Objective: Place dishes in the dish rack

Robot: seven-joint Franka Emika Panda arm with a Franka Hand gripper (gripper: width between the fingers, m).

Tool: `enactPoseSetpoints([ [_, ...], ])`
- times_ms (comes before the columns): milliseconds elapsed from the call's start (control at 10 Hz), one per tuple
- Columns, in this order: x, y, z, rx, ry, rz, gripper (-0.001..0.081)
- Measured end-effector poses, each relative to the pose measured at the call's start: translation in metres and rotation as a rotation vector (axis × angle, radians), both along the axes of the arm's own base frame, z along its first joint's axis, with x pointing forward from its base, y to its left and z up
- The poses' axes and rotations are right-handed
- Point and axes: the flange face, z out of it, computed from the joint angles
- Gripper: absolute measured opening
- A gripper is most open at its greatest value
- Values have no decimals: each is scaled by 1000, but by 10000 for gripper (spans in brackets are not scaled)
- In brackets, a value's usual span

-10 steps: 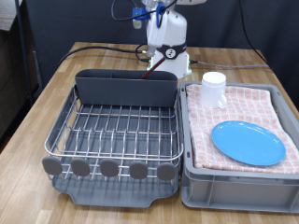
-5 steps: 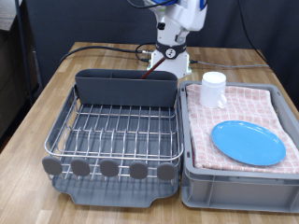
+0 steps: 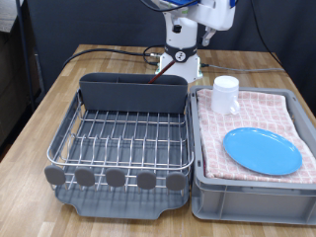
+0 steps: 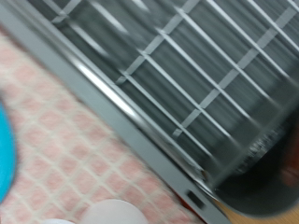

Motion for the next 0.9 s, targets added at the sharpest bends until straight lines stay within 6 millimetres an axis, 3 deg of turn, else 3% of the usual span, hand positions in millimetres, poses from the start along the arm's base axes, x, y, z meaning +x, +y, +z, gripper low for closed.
enactPoseSetpoints([
  [400,43,38,4,26,-5,87,802],
  [900,81,98,8,35,6,148,802],
])
